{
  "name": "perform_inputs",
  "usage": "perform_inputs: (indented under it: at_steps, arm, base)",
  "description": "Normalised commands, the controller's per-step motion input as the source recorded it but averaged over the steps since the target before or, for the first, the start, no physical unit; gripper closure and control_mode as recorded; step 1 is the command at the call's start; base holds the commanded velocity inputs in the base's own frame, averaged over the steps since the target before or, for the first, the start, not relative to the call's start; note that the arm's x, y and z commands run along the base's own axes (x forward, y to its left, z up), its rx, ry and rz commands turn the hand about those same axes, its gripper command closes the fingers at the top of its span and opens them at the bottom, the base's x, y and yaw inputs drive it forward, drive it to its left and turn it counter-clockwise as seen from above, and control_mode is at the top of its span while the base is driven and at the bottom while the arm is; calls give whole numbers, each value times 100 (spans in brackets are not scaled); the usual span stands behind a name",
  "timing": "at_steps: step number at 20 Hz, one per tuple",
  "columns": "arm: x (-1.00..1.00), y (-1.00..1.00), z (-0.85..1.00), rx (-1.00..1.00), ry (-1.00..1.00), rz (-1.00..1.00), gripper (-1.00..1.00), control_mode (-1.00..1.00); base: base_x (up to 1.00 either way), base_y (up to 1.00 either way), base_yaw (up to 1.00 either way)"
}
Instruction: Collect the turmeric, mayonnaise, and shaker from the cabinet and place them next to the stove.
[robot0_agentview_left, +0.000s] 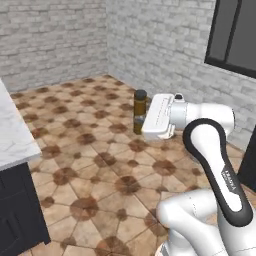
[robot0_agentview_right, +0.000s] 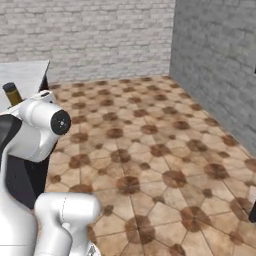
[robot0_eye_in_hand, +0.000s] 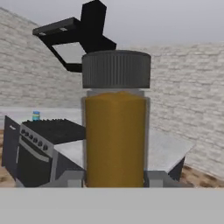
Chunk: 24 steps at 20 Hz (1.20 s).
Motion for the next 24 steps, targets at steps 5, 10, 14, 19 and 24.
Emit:
perform_inputs:
  at_steps: [5,10,14,19,24]
  arm:
    - [0,0,0,0,0,0,100,100]
    - [0,0,0,0,0,0,100,100]
    - [0,0,0,0,0,0,100,100]
    - [0,0,0,0,0,0,100,100]
    - [0,0,0,0,0,0,100,100]
  base:
    - [-47,84,24]
    - [-2,100,8]
    - [0,99,6]
    - [31,78,8]
    - [57,58,13]
